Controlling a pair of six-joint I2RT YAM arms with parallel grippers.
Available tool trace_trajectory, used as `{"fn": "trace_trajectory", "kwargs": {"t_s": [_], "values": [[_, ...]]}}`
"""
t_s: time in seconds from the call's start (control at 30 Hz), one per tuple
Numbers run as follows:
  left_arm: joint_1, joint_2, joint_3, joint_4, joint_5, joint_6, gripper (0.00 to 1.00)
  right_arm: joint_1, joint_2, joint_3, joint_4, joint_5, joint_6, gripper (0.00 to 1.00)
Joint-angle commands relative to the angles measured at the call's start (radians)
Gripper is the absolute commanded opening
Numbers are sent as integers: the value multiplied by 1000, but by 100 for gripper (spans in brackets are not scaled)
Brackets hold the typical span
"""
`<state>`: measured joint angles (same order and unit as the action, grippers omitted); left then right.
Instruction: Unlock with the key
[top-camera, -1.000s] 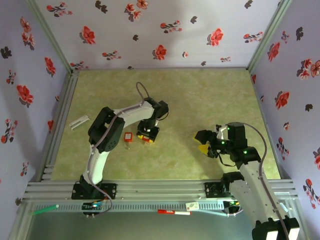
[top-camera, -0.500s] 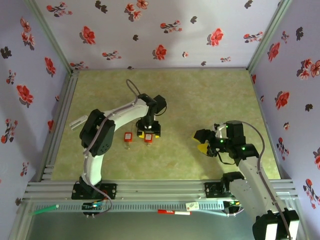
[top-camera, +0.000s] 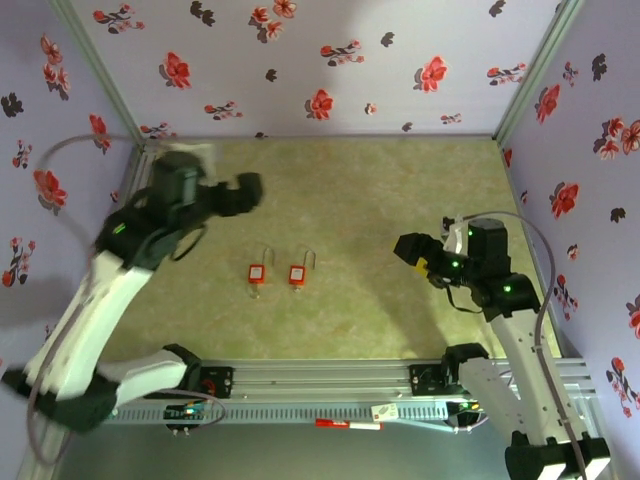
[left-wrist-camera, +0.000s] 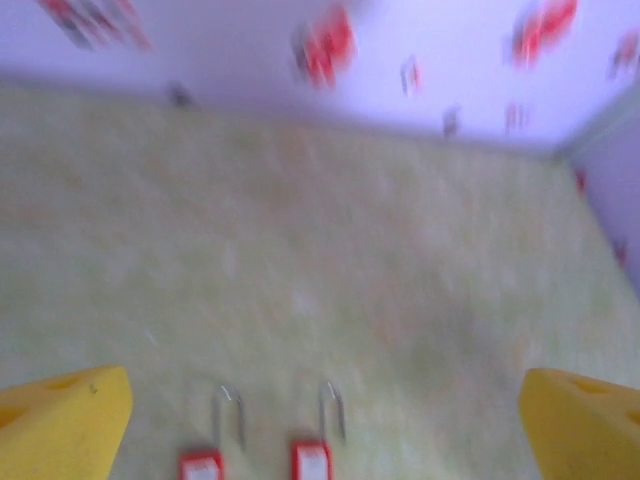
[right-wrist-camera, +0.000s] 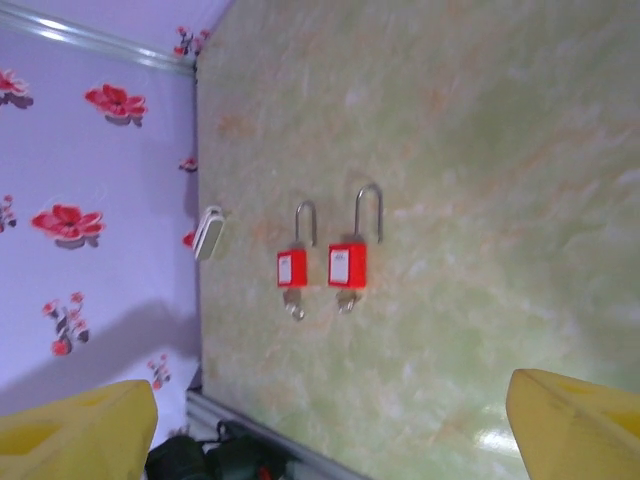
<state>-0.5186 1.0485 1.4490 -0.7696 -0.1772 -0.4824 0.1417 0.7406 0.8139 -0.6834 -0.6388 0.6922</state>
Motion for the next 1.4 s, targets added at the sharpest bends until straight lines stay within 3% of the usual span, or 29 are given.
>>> {"fn": "trace_trajectory", "kwargs": {"t_s": [0.0, 0.13, 0.3, 0.37, 0.43, 0.53, 0.63, 0.77, 0.9, 0.97, 1.07, 1.17, 1.23, 1.27, 1.3, 1.37], "values": [[148, -120, -165, 136, -57, 148, 100, -5, 22, 77, -56, 183, -124, 99], [359, -236, -417, 314, -37, 266, 100, -7, 28, 126, 4, 379, -194, 99], [578, -169, -681, 510, 66, 297, 100, -7, 16, 125, 171, 616, -261, 99], [600, -128, -800, 673, 98, 333, 100, -7, -4, 100, 266, 696, -320, 99], [600, -90, -962, 940, 105, 351, 100, -7, -22, 71, 342, 771, -370, 99], [600, 0, -1132, 1293, 87, 361, 100, -7, -1, 82, 333, 830, -456, 99], [600, 103, -1180, 1433, 94, 370, 100, -8, 19, 46, 345, 899, -527, 99], [600, 245, -1230, 1712, 188, 382, 100, -15, 24, -192, 683, 935, -635, 99], [594, 400, -1202, 1818, 279, 439, 100, -53, 170, -402, 1060, 966, -591, 99], [592, 510, -1187, 1912, 289, 439, 100, -62, 292, -479, 1251, 1044, -571, 99], [592, 492, -1113, 1764, 275, 439, 100, -82, 467, -528, 1473, 1029, -566, 99], [594, 496, -1078, 1699, 283, 441, 100, -93, 601, -512, 1524, 993, -573, 99], [594, 494, -1075, 1692, 282, 442, 100, -99, 724, -564, 1724, 1027, -560, 99], [592, 492, -1072, 1683, 282, 444, 100, -118, 773, -573, 1813, 984, -558, 99], [592, 494, -1070, 1681, 280, 444, 100, -128, 792, -566, 1806, 930, -560, 99], [586, 494, -1063, 1667, 264, 444, 100, -131, 834, -514, 1760, 940, -553, 99]]}}
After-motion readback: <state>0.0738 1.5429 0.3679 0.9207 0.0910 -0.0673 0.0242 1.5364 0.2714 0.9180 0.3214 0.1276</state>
